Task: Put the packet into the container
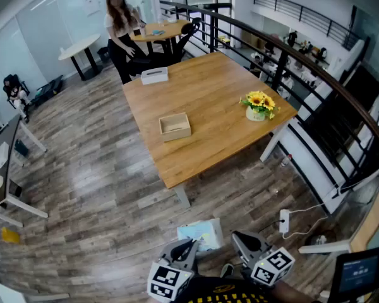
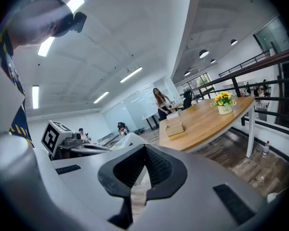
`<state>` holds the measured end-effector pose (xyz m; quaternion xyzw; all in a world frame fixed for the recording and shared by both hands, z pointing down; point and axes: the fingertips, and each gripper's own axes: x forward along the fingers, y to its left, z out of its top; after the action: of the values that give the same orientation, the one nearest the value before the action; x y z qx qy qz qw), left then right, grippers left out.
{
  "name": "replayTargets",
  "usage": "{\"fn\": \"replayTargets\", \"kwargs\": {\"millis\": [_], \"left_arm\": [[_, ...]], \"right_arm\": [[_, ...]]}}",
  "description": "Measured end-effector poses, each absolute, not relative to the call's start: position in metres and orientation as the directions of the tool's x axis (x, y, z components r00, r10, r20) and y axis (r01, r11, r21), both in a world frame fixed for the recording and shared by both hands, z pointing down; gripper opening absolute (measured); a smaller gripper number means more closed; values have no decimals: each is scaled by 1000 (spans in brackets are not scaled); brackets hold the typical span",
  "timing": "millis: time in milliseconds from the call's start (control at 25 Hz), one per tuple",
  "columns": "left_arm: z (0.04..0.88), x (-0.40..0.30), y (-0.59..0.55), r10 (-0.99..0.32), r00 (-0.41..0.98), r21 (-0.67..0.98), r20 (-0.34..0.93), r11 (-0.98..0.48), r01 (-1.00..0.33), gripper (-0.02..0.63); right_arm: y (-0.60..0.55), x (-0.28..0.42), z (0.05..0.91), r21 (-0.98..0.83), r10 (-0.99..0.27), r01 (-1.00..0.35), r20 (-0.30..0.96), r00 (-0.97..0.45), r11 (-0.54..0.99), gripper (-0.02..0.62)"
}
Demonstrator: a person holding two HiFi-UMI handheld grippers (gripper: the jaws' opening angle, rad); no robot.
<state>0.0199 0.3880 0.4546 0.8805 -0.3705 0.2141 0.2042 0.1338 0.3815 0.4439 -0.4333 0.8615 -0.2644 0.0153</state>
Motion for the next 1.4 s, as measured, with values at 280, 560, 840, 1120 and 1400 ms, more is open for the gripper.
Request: {"fn": "replayTargets", "kwargs": {"millis": [280, 560, 840, 1120, 1400], "left_arm": [[463, 82, 448, -576, 624, 170, 528, -648, -742, 2], [462, 88, 474, -595, 601, 146, 533, -635, -759, 2], [462, 71, 459, -626, 576, 129, 525, -610, -782, 2], [455, 38, 406, -652, 577, 103, 492, -615, -782, 2], [455, -12, 338, -641, 612, 99, 463, -649, -755, 2]], "right_arm": [[439, 194, 455, -474, -759, -737, 193, -621, 482, 11], [463, 196, 453, -474, -741, -718, 183, -646, 509, 11], [449, 188, 445, -498, -747, -701, 145, -648, 511, 12], [406, 157, 434, -450, -746, -719, 156, -648, 530, 35], [349, 96, 421, -410, -744, -739, 186, -642, 535, 120]]}}
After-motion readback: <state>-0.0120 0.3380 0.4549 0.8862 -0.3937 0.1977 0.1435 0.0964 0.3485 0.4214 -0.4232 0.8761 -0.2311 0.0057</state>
